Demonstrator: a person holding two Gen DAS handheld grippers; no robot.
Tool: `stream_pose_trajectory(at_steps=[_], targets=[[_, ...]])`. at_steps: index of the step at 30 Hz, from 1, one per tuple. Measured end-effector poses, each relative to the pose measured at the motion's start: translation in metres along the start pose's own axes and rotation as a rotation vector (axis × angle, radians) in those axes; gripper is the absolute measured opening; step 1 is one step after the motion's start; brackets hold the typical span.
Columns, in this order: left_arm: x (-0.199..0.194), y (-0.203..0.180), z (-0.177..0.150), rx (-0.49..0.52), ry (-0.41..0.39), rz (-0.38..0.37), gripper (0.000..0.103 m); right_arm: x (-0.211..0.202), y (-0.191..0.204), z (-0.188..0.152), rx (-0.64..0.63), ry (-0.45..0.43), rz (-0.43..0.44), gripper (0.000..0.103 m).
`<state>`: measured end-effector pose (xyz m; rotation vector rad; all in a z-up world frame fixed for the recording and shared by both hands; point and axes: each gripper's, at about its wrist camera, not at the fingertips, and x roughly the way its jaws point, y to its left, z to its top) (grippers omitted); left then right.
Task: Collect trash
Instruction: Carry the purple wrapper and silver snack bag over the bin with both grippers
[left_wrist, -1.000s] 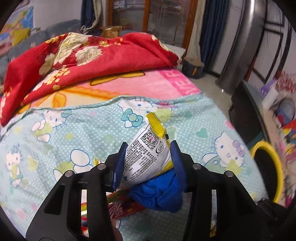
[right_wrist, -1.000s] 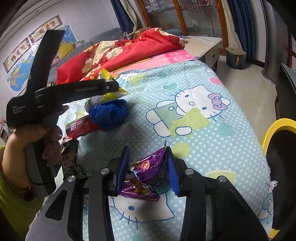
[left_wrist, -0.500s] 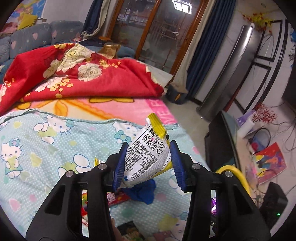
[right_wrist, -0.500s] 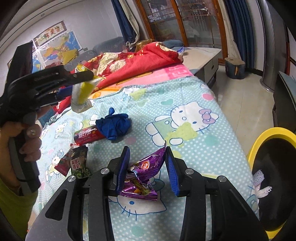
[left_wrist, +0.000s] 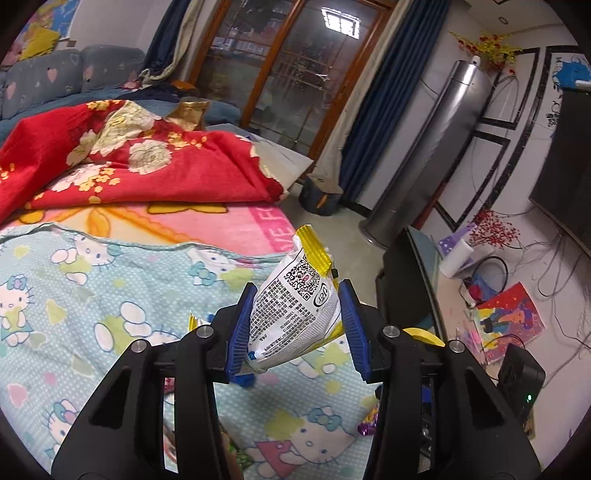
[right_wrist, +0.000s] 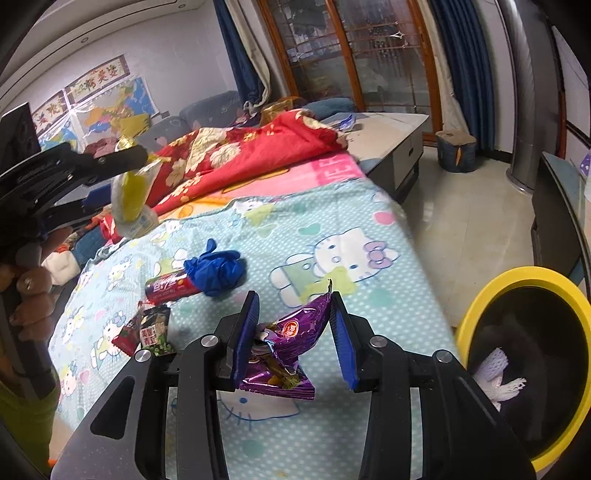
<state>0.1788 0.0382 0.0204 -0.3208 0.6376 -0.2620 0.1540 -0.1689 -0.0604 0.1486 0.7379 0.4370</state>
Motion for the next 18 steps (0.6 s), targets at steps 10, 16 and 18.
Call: stream_pose_trajectory(at_steps=[10,16,18], targets=[[0.002,-0.024,-0.014,0.032,0.016,-0.036,0.037,-0.018,-0.031,0.004,0.043,-0.040,-0.052,0.037],[0.005,-0.038,-0.023,0.055,0.031,-0.056,0.037,-0.030,-0.048,0.004,0.067,-0.063,-0.083,0.037],[0.006,-0.043,-0.025,0.065,0.034,-0.059,0.037,-0.034,-0.053,0.004,0.073,-0.069,-0.093,0.037]])
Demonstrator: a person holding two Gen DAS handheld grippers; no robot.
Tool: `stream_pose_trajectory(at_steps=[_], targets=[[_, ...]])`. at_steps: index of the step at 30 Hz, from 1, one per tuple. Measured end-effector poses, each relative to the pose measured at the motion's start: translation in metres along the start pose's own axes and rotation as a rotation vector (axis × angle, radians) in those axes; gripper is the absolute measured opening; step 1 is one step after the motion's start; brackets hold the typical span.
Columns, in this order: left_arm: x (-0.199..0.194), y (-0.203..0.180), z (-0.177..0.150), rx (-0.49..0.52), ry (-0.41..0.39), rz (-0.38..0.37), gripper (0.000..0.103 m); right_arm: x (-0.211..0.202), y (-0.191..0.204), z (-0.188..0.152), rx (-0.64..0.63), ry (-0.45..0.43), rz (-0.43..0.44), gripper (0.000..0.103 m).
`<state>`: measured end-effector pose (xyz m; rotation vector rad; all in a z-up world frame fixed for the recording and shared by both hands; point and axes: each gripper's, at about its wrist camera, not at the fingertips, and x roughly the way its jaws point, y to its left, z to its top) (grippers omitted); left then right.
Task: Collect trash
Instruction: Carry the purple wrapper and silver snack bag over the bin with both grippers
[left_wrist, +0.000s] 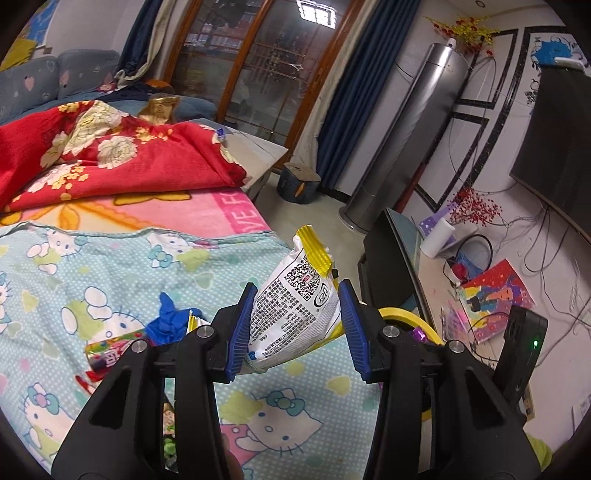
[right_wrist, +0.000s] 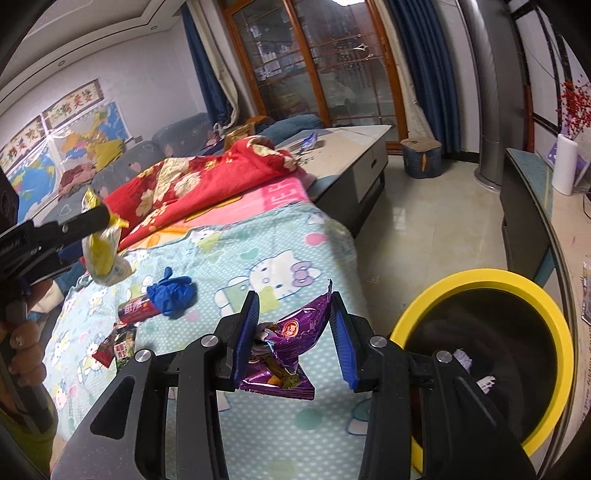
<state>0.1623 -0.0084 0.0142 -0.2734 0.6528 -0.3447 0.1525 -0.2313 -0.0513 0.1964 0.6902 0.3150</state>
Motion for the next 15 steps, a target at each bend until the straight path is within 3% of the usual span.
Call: stream_pose_trajectory(at_steps=[15], targets=[[0.012,-0.042,-0.018,0.085,0.038,-0.043,0.037,-0.023,-0.045,0.004,0.053,-0.057,-0.103,0.037]])
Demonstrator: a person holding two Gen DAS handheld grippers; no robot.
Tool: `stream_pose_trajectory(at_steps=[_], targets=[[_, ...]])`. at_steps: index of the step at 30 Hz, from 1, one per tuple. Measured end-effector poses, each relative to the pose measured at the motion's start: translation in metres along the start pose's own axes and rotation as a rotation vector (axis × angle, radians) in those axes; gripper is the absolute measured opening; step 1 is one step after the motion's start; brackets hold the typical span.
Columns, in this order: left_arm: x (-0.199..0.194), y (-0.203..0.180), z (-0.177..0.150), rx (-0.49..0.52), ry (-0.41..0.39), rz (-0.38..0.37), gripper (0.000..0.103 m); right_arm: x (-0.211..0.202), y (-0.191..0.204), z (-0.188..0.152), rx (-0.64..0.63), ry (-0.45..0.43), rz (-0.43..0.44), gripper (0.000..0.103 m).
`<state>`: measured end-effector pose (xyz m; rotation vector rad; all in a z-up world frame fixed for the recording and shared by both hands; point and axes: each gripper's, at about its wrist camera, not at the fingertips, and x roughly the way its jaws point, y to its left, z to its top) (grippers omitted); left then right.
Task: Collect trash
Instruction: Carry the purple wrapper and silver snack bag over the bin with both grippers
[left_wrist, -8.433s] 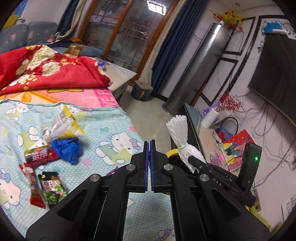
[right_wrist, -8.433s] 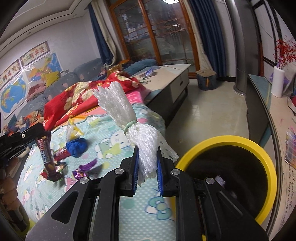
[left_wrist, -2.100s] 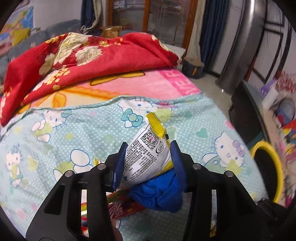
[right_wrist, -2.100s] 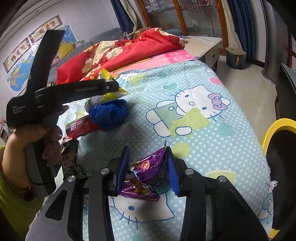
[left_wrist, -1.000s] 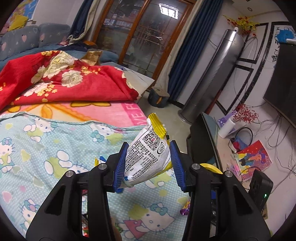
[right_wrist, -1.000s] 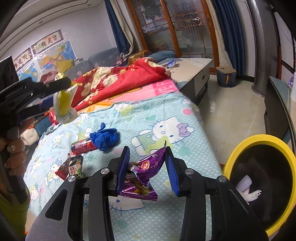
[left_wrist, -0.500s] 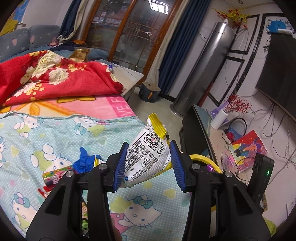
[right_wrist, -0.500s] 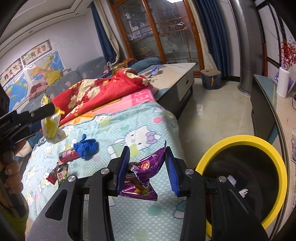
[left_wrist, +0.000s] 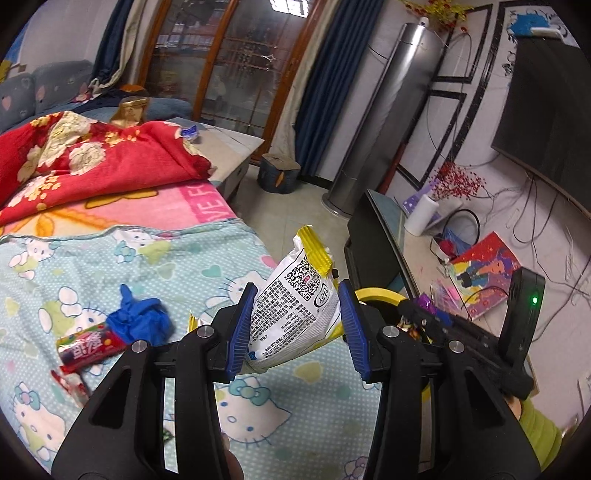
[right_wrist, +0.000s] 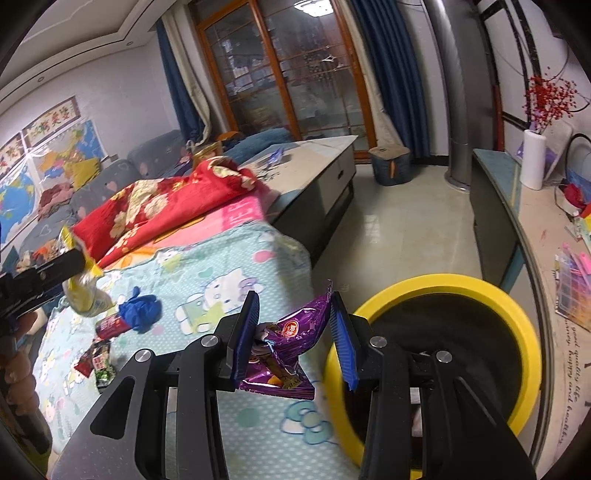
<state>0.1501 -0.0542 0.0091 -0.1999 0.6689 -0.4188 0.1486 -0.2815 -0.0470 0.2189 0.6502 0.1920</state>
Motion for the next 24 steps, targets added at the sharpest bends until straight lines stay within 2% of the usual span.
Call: stream_pose_trajectory(at_steps=[24], targets=[[0.035,-0.077,-0.039,0.158,0.094,-0.080,0.037,-0.027,-0.063,0.001,0.095,-0.068,-0.118,0.037]])
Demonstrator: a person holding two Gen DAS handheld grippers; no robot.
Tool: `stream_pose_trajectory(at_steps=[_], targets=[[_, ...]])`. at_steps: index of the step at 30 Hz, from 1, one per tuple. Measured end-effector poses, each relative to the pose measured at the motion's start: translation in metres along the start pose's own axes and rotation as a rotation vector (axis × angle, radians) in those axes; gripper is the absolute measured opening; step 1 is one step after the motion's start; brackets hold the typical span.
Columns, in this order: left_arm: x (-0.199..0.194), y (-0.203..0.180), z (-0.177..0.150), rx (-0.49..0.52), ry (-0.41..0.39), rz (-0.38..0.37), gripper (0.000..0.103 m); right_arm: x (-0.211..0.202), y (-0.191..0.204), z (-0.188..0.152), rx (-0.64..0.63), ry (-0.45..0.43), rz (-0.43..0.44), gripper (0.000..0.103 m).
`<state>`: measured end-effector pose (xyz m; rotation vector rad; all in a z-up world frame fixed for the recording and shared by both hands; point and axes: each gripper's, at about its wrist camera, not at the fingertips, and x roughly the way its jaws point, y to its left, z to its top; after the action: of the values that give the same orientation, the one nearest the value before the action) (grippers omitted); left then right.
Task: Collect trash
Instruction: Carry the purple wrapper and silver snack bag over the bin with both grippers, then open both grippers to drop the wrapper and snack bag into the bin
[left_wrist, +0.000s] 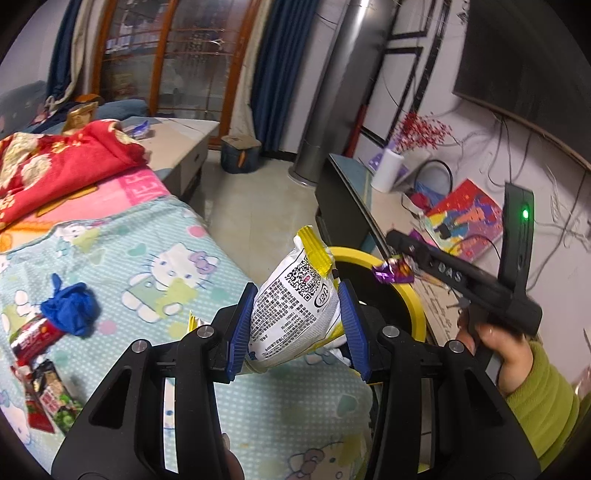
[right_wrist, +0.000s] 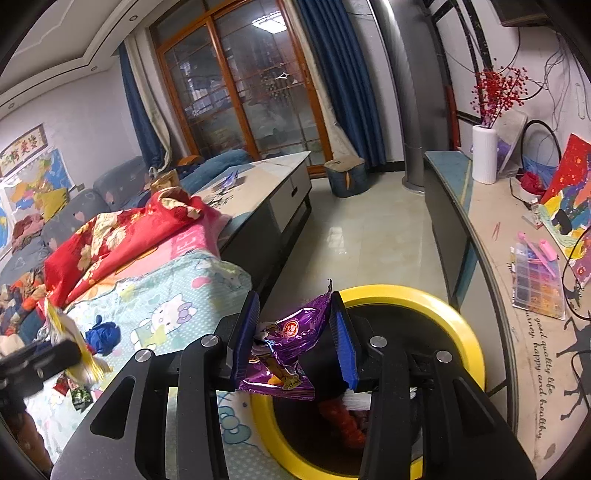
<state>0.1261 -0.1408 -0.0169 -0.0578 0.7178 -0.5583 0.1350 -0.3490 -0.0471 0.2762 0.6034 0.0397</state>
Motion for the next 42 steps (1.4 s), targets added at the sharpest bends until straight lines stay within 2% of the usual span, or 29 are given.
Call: stream_pose_trajectory(at_steps=[16,25,39,42], targets=[[0.033,-0.055,-0.017,0.122,0.061,-0.059,0.037,-0.008,-0.040,0.001,0.055,-0.023,-0.067,0.037],[0.057,-0.068,-0.026,0.149,0.094,-0.083,0.037,0.004,-0.056,-0.003,0.065,0.018,-0.106,0.037],[0.115,-0.082,-0.037,0.185,0.171,-0.105,0.038,0.020,-0.081,-0.010,0.120,0.075,-0.092,0.037],[0.127,-0.085,-0.034,0.195,0.176,-0.113,0.039,0.021,-0.087,-0.008,0.143,0.080,-0.074,0.041]])
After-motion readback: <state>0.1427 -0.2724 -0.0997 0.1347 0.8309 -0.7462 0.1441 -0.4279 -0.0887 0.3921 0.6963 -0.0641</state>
